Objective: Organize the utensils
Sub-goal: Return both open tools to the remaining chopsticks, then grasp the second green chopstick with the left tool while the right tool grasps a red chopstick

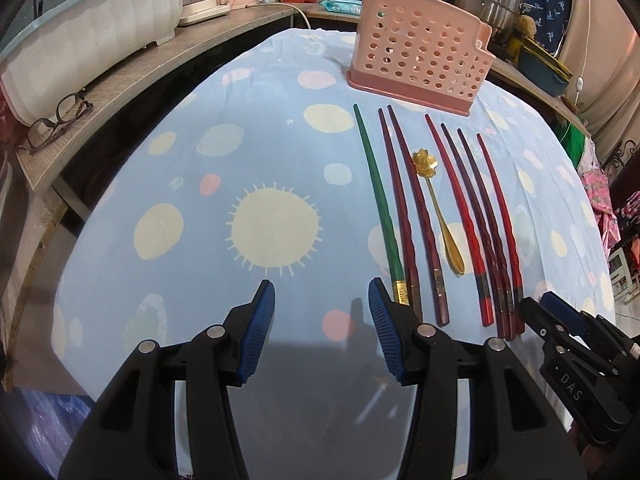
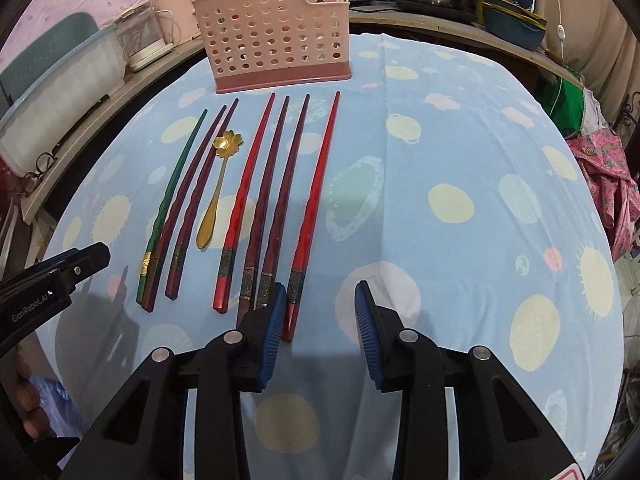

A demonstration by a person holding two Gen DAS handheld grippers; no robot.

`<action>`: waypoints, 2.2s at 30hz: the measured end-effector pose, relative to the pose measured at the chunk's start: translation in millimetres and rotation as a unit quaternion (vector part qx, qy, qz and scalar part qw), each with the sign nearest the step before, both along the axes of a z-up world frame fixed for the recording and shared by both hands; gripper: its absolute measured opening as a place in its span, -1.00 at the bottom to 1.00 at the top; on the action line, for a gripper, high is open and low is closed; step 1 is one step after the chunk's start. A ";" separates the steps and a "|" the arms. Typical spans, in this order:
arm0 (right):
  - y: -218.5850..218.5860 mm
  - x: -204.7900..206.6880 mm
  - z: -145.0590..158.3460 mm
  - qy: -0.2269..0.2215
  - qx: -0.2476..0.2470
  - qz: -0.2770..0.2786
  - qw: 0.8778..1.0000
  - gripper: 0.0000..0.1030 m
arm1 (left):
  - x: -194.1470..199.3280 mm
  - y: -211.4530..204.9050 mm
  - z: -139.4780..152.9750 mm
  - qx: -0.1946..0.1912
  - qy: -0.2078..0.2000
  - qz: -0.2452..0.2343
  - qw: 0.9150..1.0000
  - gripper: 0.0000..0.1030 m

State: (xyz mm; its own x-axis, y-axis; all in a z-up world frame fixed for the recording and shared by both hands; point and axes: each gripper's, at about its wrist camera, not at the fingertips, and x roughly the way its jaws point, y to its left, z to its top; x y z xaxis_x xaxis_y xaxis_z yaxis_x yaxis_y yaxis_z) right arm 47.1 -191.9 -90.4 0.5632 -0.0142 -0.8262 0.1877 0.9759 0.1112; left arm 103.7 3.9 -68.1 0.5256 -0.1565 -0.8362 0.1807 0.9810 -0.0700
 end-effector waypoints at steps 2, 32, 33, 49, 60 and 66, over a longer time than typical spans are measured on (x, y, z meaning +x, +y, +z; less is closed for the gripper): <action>0.8 2.1 -0.9 0.001 0.000 0.003 1.000 -0.43 | 0.2 -1.1 -0.5 -0.001 0.002 -0.001 1.000 -0.10; -9.7 -1.2 -7.4 0.006 0.023 -0.007 1.000 -0.86 | 7.1 -25.6 -18.0 -0.014 0.035 -0.028 0.999 -0.10; -9.7 -1.1 -7.4 0.006 0.022 -0.007 1.000 -0.86 | 7.2 -24.9 -18.2 -0.015 0.034 -0.027 0.999 -0.10; -10.6 -1.4 -7.2 0.006 0.025 -0.006 1.000 -0.86 | 5.8 -21.1 -19.5 0.001 0.030 -0.021 0.999 -0.11; -11.3 -1.7 -7.5 0.005 0.031 -0.007 0.999 -0.86 | 5.4 -26.3 -21.3 0.004 0.027 -0.031 0.999 -0.31; -11.7 -2.3 -7.5 0.004 0.035 -0.007 0.999 -0.86 | 2.9 -25.0 -17.7 -0.022 0.033 -0.038 0.999 -0.38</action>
